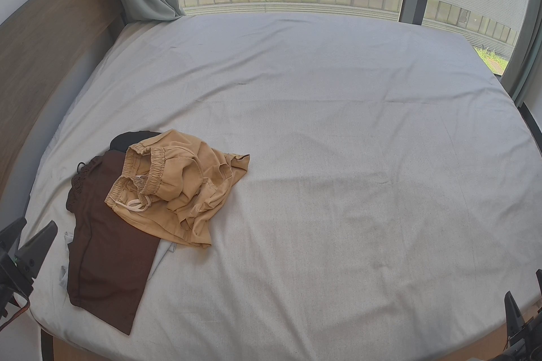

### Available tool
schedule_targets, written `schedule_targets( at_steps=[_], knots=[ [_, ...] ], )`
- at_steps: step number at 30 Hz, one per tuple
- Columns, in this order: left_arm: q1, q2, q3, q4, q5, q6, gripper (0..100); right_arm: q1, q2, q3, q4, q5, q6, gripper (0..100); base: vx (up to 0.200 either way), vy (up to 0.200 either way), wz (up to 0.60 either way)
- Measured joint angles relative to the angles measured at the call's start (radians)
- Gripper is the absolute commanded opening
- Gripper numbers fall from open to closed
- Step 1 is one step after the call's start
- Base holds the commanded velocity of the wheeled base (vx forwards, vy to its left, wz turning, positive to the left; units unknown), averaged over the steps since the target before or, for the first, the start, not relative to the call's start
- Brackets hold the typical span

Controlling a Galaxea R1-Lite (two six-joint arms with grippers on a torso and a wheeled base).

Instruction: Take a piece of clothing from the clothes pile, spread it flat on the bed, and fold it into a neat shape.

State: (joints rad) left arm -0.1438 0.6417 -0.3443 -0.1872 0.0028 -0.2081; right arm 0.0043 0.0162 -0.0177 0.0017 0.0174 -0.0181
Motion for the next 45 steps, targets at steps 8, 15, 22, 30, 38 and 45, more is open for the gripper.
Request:
schedule_targets(
  at_steps=[8, 15, 22, 30, 38, 45],
  knots=[
    [0.001, 0.116, -0.057, -0.007, -0.02, -0.046, 100, 0.0, 0.0, 0.0, 0.0, 0.001, -0.001, 100, 0.0, 0.0, 0.0],
    [0.004, 0.232, -0.081, -0.094, -0.054, -0.07, 100, 0.0, 0.0, 0.0, 0.0, 0.001, -0.001, 100, 0.0, 0.0, 0.0],
    [0.012, 0.341, -0.104, -0.15, -0.137, -0.073, 100, 0.0, 0.0, 0.0, 0.0, 0.001, 0.0, 100, 0.0, 0.0, 0.0],
    [0.015, 0.409, -0.128, -0.156, -0.197, -0.076, 100, 0.0, 0.0, 0.0, 0.0, 0.001, 0.0, 100, 0.0, 0.0, 0.0],
    [0.067, 0.487, -0.151, -0.242, -0.246, -0.074, 100, 0.0, 0.0, 0.0, 0.0, 0.0, 0.0, 100, 0.0, 0.0, 0.0],
    [0.091, 0.566, -0.163, -0.268, -0.289, -0.074, 100, 0.0, 0.0, 0.0, 0.0, -0.001, 0.0, 100, 0.0, 0.0, 0.0]
  ],
)
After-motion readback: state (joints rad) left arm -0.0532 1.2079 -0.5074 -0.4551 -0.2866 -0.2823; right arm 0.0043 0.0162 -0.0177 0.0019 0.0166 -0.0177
